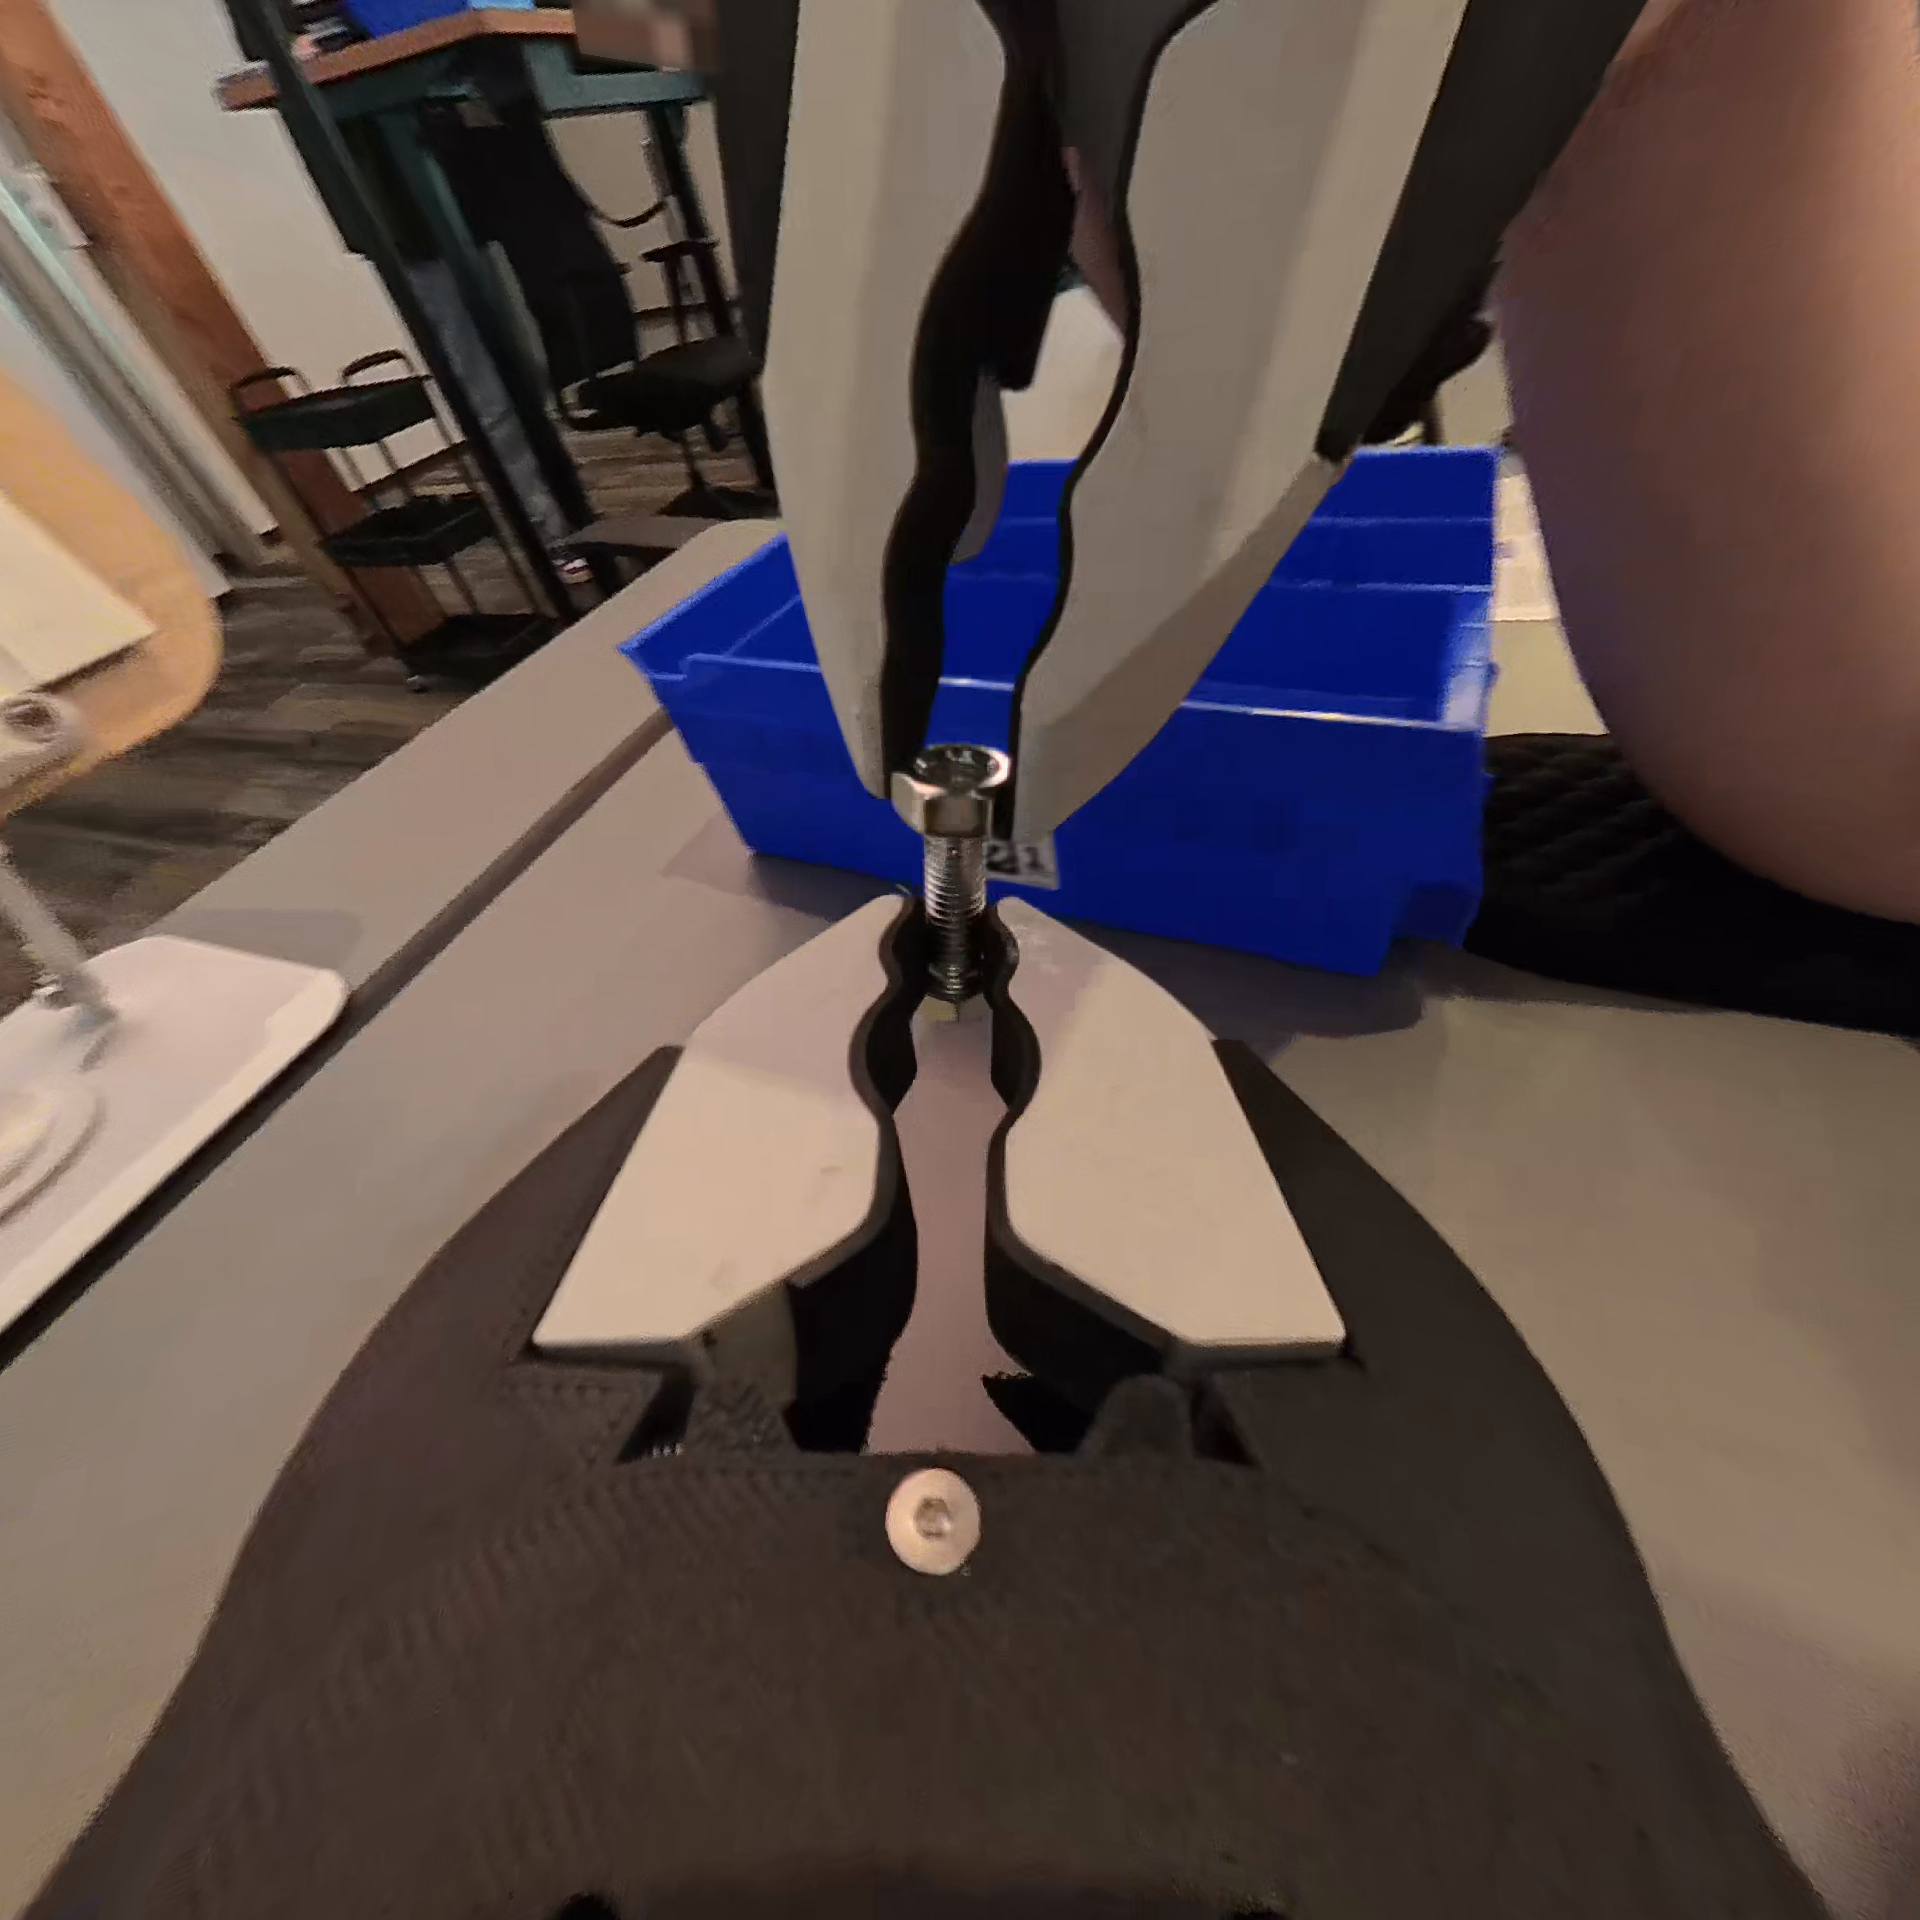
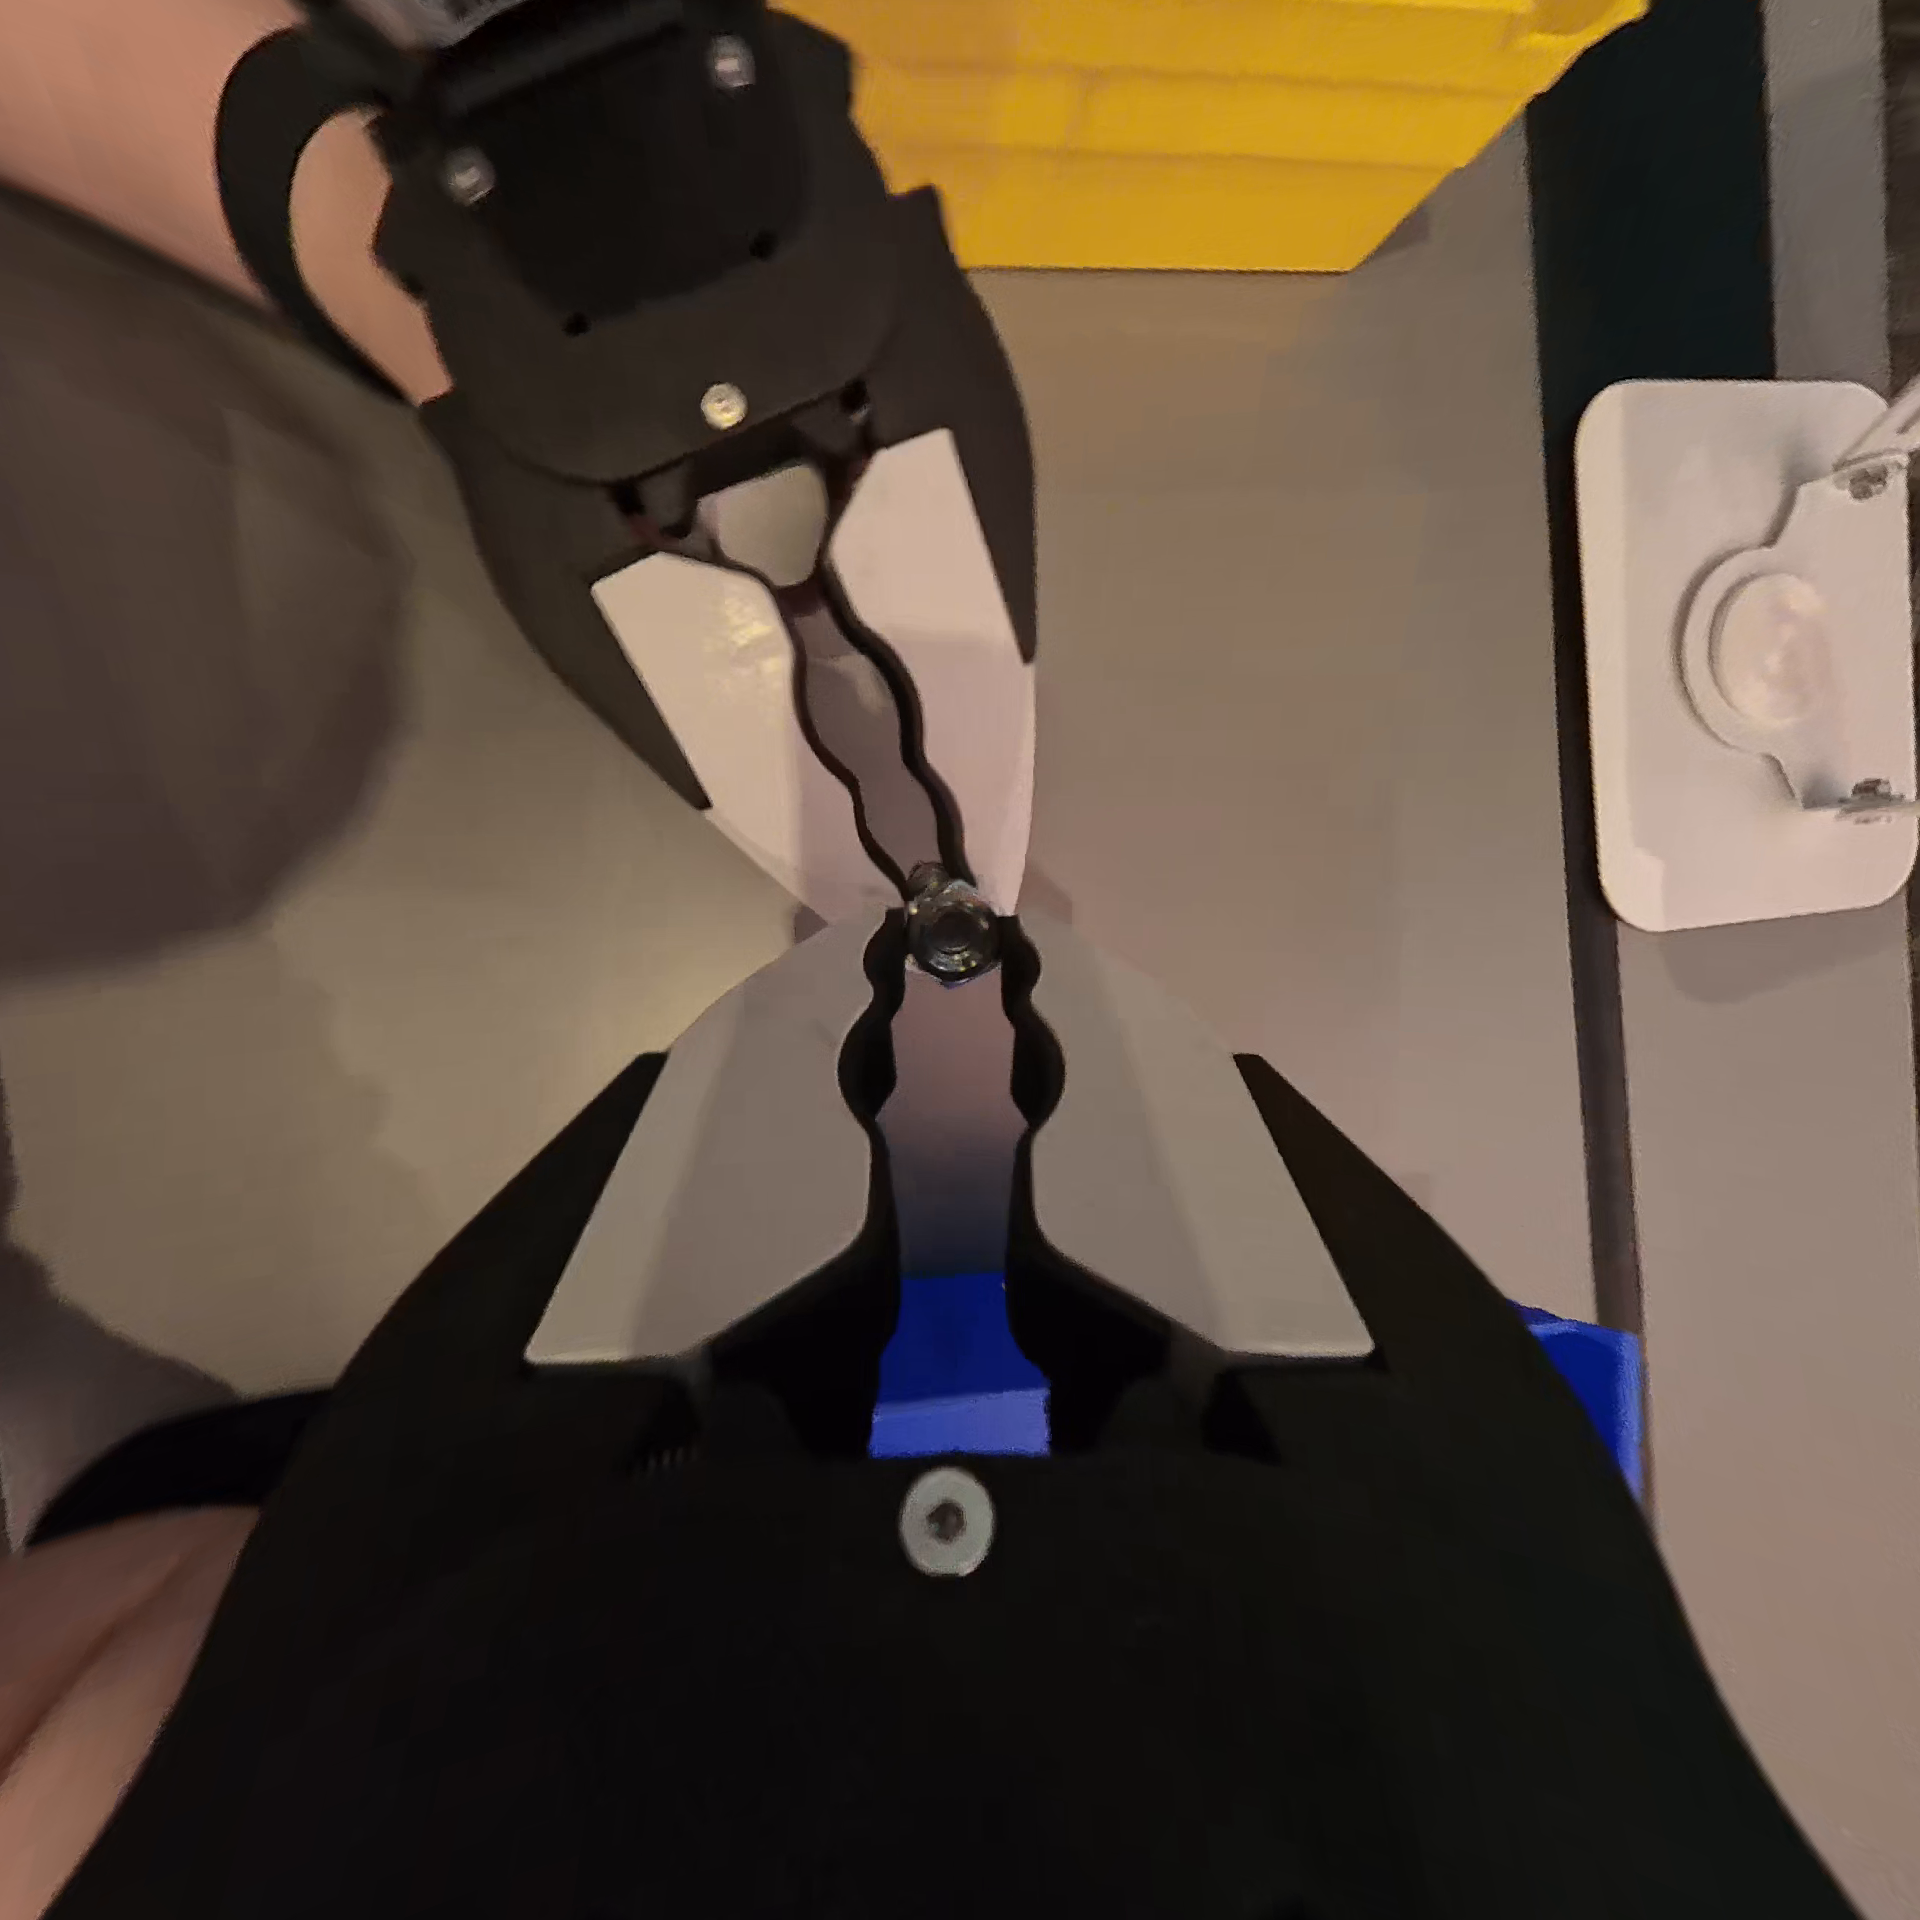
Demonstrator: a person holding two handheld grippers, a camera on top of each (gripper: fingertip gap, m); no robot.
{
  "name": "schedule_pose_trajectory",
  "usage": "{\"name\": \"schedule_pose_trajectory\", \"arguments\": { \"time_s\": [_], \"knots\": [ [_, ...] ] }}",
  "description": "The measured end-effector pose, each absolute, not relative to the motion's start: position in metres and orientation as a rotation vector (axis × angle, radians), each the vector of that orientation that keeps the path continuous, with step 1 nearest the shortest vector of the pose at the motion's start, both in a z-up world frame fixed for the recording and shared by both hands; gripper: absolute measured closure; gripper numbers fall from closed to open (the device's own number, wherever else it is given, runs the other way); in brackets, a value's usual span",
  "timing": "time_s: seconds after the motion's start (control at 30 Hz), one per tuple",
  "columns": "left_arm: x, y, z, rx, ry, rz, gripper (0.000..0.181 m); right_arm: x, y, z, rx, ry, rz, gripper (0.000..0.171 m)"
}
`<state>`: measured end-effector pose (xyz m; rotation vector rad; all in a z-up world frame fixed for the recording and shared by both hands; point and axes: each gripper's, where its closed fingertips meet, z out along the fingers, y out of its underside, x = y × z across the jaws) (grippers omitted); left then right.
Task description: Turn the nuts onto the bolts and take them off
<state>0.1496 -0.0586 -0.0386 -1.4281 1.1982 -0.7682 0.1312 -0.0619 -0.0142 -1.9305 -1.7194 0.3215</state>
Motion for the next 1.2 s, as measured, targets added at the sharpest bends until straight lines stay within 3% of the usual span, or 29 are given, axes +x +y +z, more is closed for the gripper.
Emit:
{"name": "schedule_pose_trajectory", "arguments": {
  "time_s": [0.4,0.8,1.2],
  "knots": [
    [0.127,-0.031,-0.028,-1.516,1.084,-0.532,0.172,0.111,-0.037,-0.002,-2.075,-1.369,0.5,0.152],
    [0.115,-0.037,0.016,-1.445,0.977,-0.704,0.172,0.097,-0.04,0.046,-1.68,-1.405,0.504,0.136],
    [0.104,-0.068,0.075,-1.29,0.959,-0.951,0.172,0.078,-0.076,0.107,-1.207,-1.342,0.898,0.124]
  ]
}}
